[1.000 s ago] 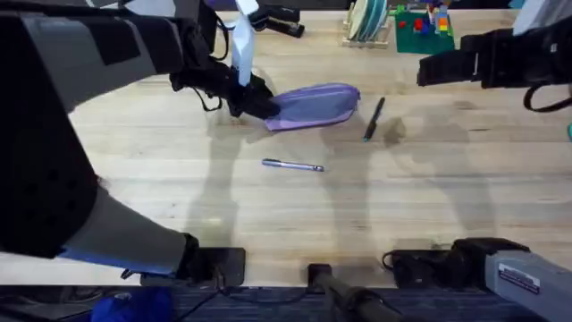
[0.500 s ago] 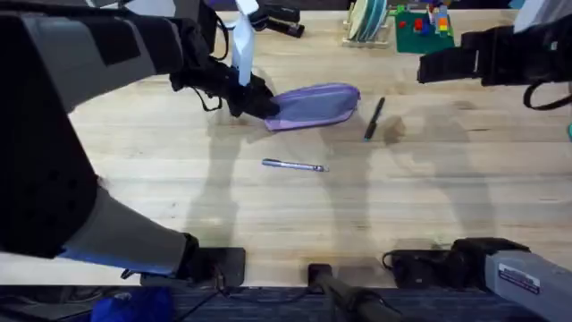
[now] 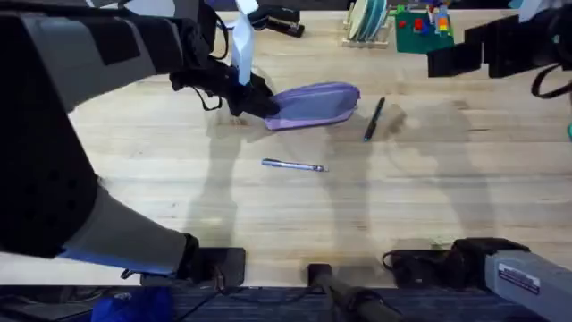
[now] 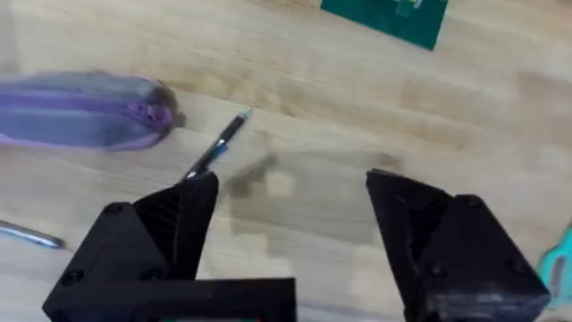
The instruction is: Unzip the bag, pick up the pens from the table one at a time and place them inside, then zip the bag closed.
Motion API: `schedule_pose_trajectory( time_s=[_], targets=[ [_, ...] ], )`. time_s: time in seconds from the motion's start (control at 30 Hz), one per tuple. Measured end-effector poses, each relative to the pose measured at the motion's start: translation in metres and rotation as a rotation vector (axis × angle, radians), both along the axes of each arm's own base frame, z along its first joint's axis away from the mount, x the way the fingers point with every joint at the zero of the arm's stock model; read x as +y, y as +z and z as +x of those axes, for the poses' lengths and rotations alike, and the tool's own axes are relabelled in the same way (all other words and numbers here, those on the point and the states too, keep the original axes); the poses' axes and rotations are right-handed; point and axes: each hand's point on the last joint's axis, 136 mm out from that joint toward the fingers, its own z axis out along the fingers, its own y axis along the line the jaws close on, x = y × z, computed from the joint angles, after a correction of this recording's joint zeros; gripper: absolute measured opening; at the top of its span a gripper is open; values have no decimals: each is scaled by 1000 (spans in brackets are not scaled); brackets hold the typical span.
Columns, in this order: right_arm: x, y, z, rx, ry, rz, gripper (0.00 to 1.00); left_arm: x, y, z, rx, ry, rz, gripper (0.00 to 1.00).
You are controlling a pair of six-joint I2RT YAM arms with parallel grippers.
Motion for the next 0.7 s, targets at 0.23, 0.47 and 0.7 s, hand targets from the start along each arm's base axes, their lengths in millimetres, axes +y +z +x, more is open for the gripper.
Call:
schedule_pose_trajectory(
  time_s=[0.23, 0.47, 0.7],
  targets=[
    [1, 3, 4, -29, 198, -161, 996, 0, 0, 0, -2, 0, 0, 42],
    [20, -11, 8, -23, 590, -330, 996, 0, 0, 0, -2, 0, 0, 42],
    [27, -30, 14, -10, 844, -456, 996, 0, 0, 1, -3, 0, 0, 42]
  ],
)
